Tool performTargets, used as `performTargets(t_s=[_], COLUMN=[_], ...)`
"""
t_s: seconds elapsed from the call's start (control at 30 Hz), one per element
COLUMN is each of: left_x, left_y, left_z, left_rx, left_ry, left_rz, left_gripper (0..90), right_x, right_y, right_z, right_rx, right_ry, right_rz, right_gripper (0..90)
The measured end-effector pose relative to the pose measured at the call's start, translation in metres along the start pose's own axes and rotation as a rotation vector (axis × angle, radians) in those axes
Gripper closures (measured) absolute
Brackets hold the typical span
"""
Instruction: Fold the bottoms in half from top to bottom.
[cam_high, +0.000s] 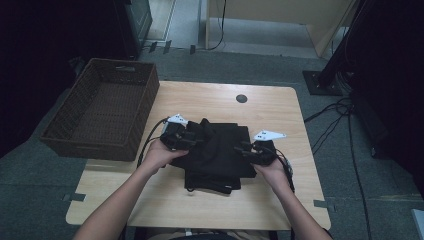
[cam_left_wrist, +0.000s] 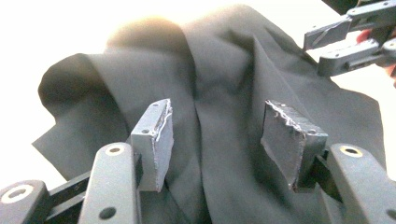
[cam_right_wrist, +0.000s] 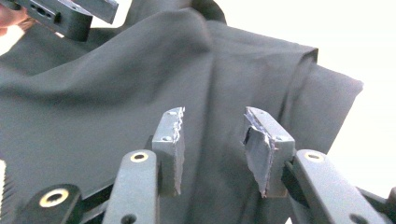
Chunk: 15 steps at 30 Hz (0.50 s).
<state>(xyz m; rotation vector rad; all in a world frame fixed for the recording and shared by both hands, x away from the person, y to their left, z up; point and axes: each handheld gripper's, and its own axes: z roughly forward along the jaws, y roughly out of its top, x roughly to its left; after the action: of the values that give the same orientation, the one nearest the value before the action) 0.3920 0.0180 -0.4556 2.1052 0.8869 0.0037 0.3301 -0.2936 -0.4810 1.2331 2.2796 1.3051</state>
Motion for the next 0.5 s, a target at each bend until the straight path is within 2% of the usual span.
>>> performTargets(t_s=[0.1, 0.23, 0.3, 0.33, 0.37, 0.43, 0.5], left_x=[0.003, 0.009, 0.011, 0.012, 0.011, 0.012, 0.014], left_y=[0.012, 0.021, 0.021, 0.021, 0.02, 0.018, 0.016], left_z=[0.011, 0.031, 0.038, 0.041, 0.042, 0.041, 0.034], left_rx=[0.001, 0.05, 0.057, 0.059, 0.066, 0.068, 0.054], left_ry=[-0.017, -0.018, -0.057, -0.074, -0.078, -0.085, -0.098], left_rz=[-0.011, -0.014, -0.023, -0.023, -0.021, -0.013, -0.03], left_gripper=[41.7, 43.1, 55.7, 64.8, 75.6, 89.7, 90.0], right_x=[-0.007, -0.014, -0.016, -0.017, -0.017, -0.017, -0.018], right_y=[0.006, 0.014, 0.017, 0.018, 0.019, 0.019, 0.018], right_z=[0.008, 0.018, 0.023, 0.026, 0.029, 0.033, 0.037], right_rx=[-0.005, -0.022, -0.022, -0.033, -0.03, -0.022, -0.001], right_ry=[-0.018, -0.033, -0.041, -0.042, -0.047, -0.054, -0.066], right_rz=[0.009, 0.031, 0.04, 0.041, 0.046, 0.04, 0.034], right_gripper=[56.9, 56.9, 56.9, 56.9, 56.9, 57.0, 56.9])
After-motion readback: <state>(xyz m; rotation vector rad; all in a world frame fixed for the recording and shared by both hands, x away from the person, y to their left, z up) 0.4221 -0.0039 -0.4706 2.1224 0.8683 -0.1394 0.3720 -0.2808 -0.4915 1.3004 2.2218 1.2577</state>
